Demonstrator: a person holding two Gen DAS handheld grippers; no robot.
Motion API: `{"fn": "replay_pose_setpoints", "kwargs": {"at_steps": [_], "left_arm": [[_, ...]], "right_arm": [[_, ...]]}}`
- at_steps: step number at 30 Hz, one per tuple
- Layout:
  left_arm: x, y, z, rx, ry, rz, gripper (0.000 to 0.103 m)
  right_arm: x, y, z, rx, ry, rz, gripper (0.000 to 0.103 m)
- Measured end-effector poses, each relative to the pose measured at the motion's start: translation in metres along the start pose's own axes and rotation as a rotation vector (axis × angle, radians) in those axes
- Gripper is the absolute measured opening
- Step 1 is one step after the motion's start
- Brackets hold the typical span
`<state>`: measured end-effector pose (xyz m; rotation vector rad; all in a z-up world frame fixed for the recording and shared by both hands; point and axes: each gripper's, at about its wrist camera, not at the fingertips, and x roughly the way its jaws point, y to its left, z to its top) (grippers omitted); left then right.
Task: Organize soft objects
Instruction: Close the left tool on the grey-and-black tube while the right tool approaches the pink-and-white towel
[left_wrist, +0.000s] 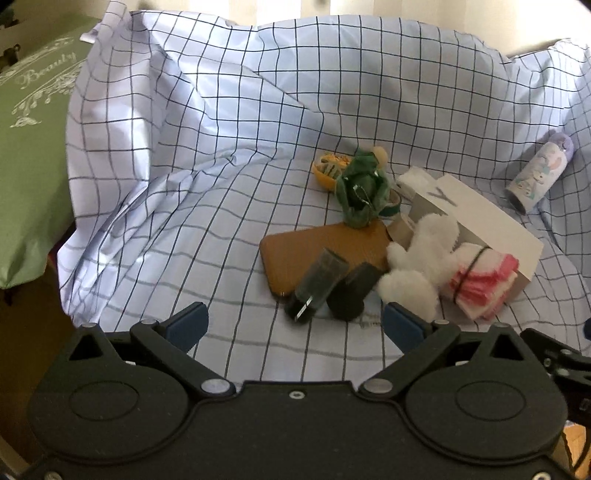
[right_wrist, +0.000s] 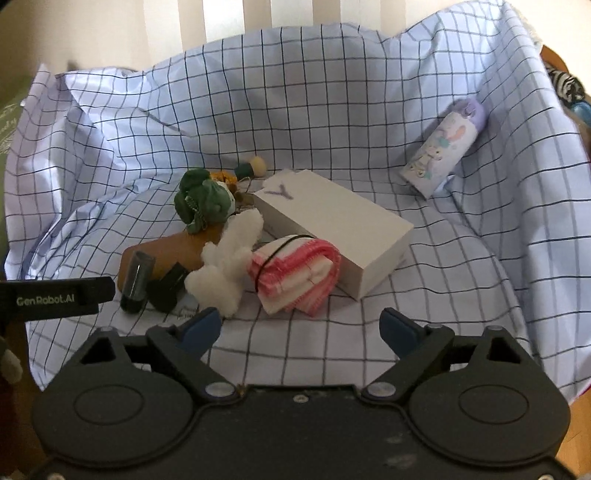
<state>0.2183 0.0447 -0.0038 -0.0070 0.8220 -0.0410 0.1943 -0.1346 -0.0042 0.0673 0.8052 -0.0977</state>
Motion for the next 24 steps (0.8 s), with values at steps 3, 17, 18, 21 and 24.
{"fn": "replay_pose_setpoints", "kwargs": {"at_steps": [3, 17, 18, 21, 24], "left_arm": [[0.009, 0.002, 0.006, 0.004, 0.007, 0.003, 0.097], [0.049, 0.016, 0.007, -0.126, 0.114, -0.030, 0.097], [0.049, 0.019, 0.009, -0.157, 0.116, -0.043, 0.097], [0.050, 0.027, 0.017, -0.259, 0.128, -0.087, 0.097], [0.057, 0.033, 0.025, -0.353, 0.153, -0.126, 0.097]], "right_arm": [[0.012, 0.003, 0.004, 0.014, 0.008, -0.002, 0.091], [0.045, -0.006, 0.006, 0.076, 0.073, -0.021, 0.091], [0.047, -0.006, 0.005, 0.079, 0.078, -0.021, 0.091], [0.050, -0.007, 0.003, 0.084, 0.087, -0.016, 0.091], [0.050, -0.006, 0.002, 0.081, 0.088, -0.016, 0.091]]}}
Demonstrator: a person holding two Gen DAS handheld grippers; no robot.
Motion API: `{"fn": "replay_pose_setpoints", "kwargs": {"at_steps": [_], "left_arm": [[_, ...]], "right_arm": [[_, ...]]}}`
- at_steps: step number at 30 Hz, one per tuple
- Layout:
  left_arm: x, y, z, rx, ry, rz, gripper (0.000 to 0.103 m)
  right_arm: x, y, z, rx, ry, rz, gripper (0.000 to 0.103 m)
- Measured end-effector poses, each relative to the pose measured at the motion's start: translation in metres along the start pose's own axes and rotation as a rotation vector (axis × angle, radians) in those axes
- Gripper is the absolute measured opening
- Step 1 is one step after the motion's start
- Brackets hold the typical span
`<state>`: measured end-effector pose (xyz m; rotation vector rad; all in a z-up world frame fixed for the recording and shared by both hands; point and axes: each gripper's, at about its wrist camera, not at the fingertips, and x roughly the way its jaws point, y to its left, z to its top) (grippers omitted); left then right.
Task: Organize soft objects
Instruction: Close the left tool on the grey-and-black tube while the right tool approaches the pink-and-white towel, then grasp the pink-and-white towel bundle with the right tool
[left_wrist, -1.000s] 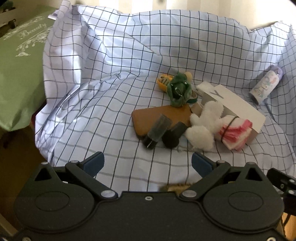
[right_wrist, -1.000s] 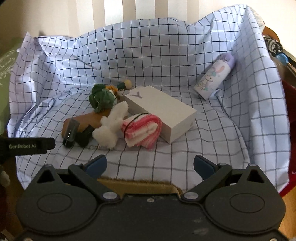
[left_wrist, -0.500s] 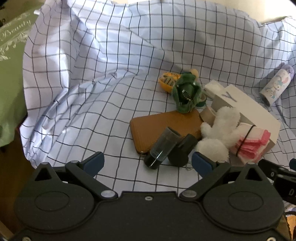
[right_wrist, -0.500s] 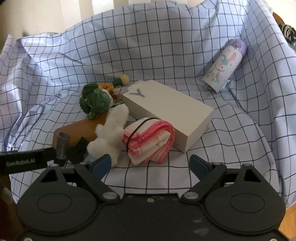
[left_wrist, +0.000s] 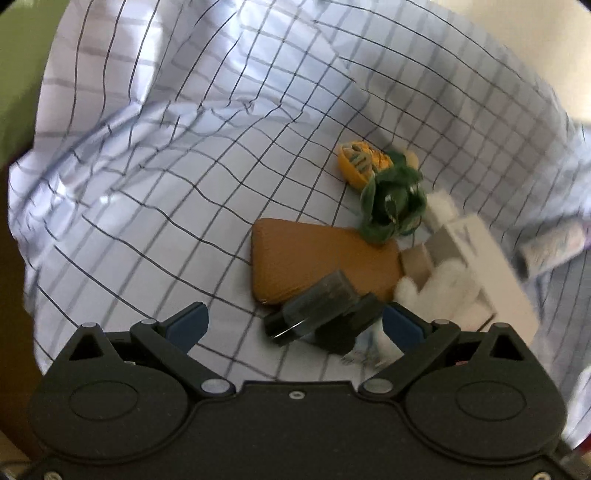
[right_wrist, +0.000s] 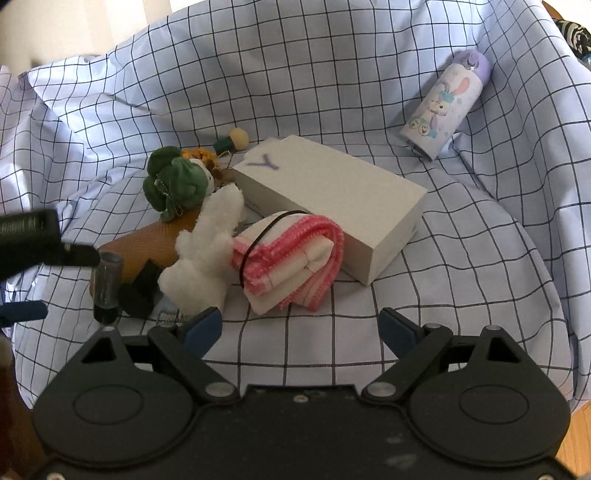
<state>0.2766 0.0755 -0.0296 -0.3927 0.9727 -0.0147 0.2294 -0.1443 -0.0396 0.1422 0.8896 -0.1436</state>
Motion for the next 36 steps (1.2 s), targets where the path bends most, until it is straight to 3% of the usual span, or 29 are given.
{"fn": "replay_pose_setpoints", "kwargs": {"at_steps": [5, 14, 16, 18, 27, 31, 36], "left_arm": [[0.015, 0.002, 0.008, -0.096, 0.059, -0.054, 0.097], [0.041, 0.012, 0.007, -0.216, 0.114, -0.059, 0.096], [0.046, 0.017, 0.005, -0.247, 0.123, -0.078, 0.087], [0.048, 0.020, 0.003, -0.258, 0.124, -0.097, 0.069], [0.036, 0.012, 0.001, -0.152, 0.081, -0.100, 0.068], [0.019, -0.001, -0.006, -0.025, 0.020, -0.037, 0.068], [-0.001, -0.020, -0.024, 0.204, -0.085, 0.101, 0.068]], "right_arm": [[0.000, -0.002, -0.001, -0.003, -0.008, -0.007, 0.091], [0.001, -0.006, -0.001, -0.008, -0.015, -0.016, 0.092], [0.001, -0.006, -0.002, -0.008, -0.013, -0.016, 0.092], [0.002, -0.007, -0.002, -0.008, -0.009, -0.017, 0.092], [0.001, -0.006, -0.006, -0.012, -0.001, -0.016, 0.092], [0.000, -0.006, -0.005, -0.007, -0.005, -0.017, 0.092], [-0.001, -0.007, -0.003, -0.001, -0.015, -0.026, 0.092]]}}
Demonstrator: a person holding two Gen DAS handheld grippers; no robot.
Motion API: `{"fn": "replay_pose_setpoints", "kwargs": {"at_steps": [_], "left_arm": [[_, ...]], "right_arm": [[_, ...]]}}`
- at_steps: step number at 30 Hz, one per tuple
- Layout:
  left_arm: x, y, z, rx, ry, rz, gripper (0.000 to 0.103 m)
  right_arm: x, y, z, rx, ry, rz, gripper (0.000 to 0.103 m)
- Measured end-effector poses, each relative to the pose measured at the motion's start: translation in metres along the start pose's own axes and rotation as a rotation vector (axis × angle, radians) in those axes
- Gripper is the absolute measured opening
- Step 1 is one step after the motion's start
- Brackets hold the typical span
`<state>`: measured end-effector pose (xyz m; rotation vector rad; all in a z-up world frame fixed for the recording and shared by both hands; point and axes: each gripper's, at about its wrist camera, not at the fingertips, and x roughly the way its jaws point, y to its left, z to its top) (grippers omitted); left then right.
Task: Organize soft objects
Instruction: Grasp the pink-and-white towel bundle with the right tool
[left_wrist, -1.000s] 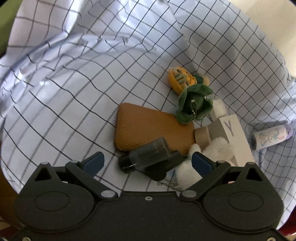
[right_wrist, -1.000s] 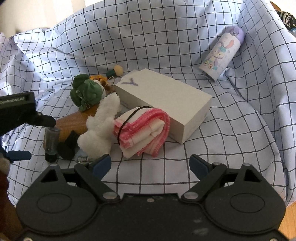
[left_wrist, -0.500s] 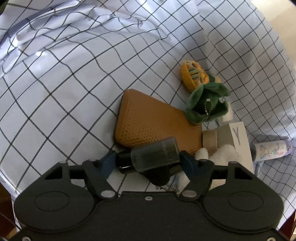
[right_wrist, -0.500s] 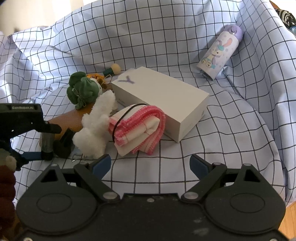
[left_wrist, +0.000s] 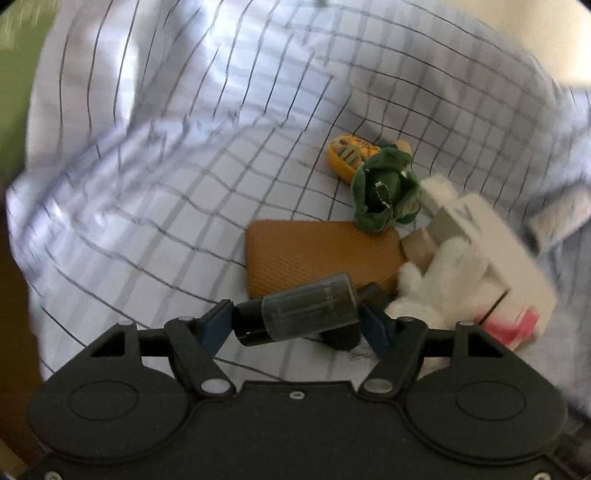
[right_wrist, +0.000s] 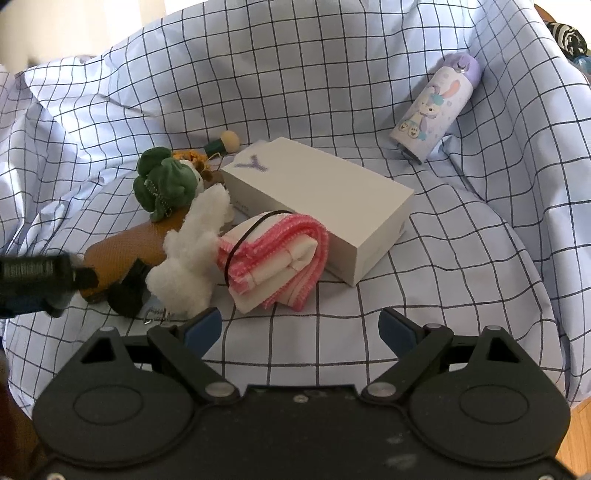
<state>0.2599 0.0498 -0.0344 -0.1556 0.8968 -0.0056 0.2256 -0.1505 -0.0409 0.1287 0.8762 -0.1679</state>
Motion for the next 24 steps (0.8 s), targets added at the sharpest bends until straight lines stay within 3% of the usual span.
{"fn": "replay_pose_setpoints", "kwargs": {"at_steps": [3, 5, 15, 16, 18, 20, 22, 23, 24], "left_arm": [[-0.003, -0.014, -0.013, 0.149, -0.057, 0.084, 0.068], [0.000, -0.019, -0.021, 0.211, -0.056, 0.102, 0.068], [0.018, -0.014, -0.022, 0.175, 0.048, 0.048, 0.068], [0.020, -0.012, -0.021, 0.164, 0.063, 0.047, 0.068], [0.022, -0.009, -0.022, 0.149, 0.078, 0.039, 0.068], [0.023, -0.008, -0.022, 0.146, 0.082, 0.036, 0.068], [0.023, -0.009, -0.023, 0.153, 0.087, 0.039, 0.068], [0.024, -0.010, -0.023, 0.157, 0.088, 0.042, 0.068], [0.024, -0.010, -0.024, 0.161, 0.090, 0.044, 0.068]], "right_arm": [[0.003, -0.003, 0.005, 0.034, 0.005, 0.011, 0.092], [0.004, -0.005, 0.008, 0.055, -0.002, 0.017, 0.092], [0.021, 0.000, 0.031, 0.135, -0.019, 0.024, 0.092], [0.024, 0.001, 0.033, 0.138, -0.013, 0.020, 0.087], [0.030, 0.004, 0.033, 0.139, 0.017, 0.024, 0.067], [0.036, 0.006, 0.031, 0.133, 0.054, 0.050, 0.040], [0.034, 0.006, 0.027, 0.136, 0.055, 0.057, 0.036], [0.032, 0.006, 0.025, 0.129, 0.049, 0.059, 0.027], [0.029, 0.006, 0.023, 0.124, 0.047, 0.061, 0.027]]}}
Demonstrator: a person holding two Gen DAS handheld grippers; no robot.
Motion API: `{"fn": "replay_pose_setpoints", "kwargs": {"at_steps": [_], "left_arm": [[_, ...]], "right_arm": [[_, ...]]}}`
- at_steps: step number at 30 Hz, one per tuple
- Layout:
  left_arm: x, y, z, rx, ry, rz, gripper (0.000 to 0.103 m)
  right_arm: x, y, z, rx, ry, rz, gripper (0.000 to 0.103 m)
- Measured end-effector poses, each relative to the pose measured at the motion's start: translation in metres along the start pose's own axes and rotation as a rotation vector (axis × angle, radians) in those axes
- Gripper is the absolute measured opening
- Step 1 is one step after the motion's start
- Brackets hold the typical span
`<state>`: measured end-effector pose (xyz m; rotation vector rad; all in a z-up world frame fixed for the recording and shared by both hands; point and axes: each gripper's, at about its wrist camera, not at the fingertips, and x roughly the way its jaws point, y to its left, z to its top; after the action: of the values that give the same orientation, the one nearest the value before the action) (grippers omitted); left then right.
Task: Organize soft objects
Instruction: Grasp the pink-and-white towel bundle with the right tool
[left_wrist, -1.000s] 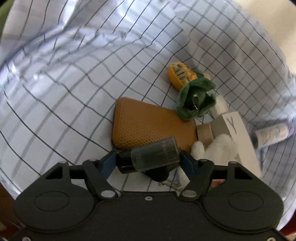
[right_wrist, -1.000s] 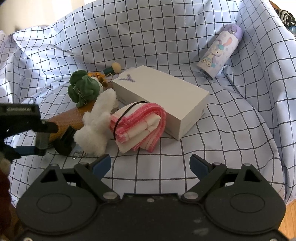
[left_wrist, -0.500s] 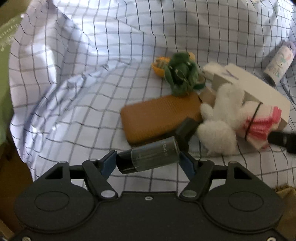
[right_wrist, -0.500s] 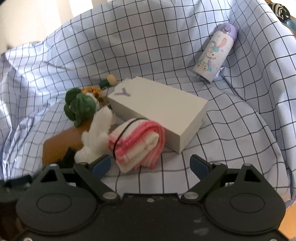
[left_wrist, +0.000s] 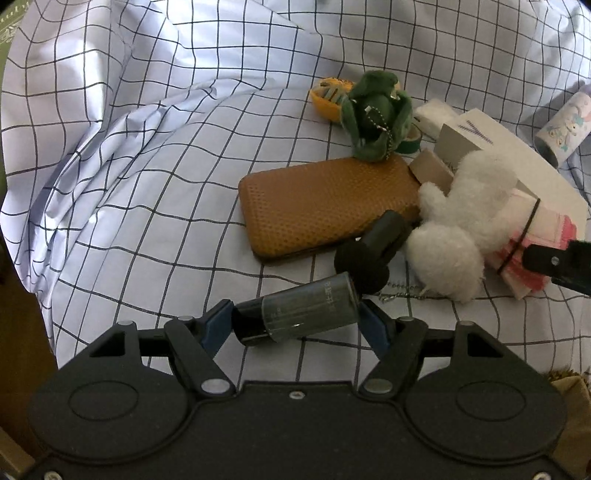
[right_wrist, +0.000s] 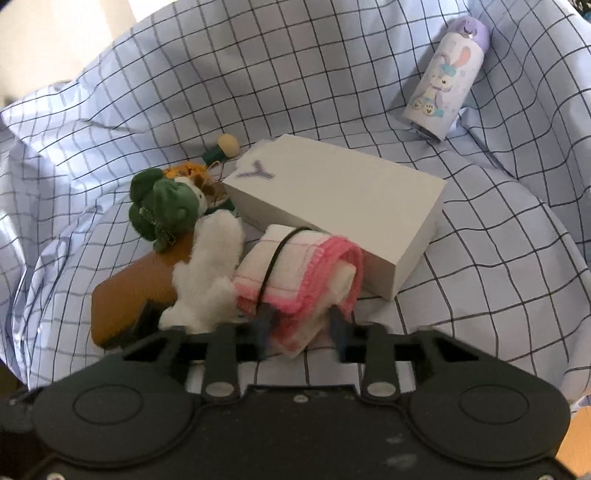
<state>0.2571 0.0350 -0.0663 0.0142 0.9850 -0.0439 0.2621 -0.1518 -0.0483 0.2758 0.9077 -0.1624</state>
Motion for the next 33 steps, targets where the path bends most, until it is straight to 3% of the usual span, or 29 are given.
{"fn": "replay_pose_setpoints", "kwargs": {"at_steps": [6, 12, 13, 16, 18, 20, 24, 33], "left_arm": [[0.001, 0.001, 0.000, 0.000, 0.005, -0.002, 0.068], [0.002, 0.001, 0.000, 0.000, 0.006, -0.002, 0.068], [0.002, 0.001, 0.000, 0.001, 0.005, -0.002, 0.068], [0.003, 0.001, 0.000, 0.004, 0.006, 0.000, 0.068], [0.003, 0.001, 0.000, 0.002, 0.006, -0.001, 0.068], [0.003, 0.001, 0.000, 0.003, 0.006, 0.000, 0.068], [0.005, 0.001, 0.000, -0.003, 0.013, -0.006, 0.068], [0.013, 0.014, -0.001, -0.070, 0.060, -0.056, 0.067]], "right_arm": [[-0.021, -0.013, -0.008, 0.003, -0.001, -0.005, 0.026], [-0.033, -0.028, -0.018, 0.028, 0.015, -0.062, 0.027], [-0.033, -0.029, -0.019, 0.034, 0.015, -0.077, 0.030], [-0.033, -0.028, -0.022, 0.034, -0.008, -0.125, 0.070], [-0.034, -0.023, -0.022, 0.011, -0.037, -0.145, 0.078], [-0.036, -0.020, -0.021, -0.006, -0.058, -0.148, 0.096], [-0.031, -0.009, -0.018, -0.040, -0.086, -0.155, 0.099], [-0.008, 0.002, -0.010, -0.030, -0.061, -0.199, 0.101]]}}
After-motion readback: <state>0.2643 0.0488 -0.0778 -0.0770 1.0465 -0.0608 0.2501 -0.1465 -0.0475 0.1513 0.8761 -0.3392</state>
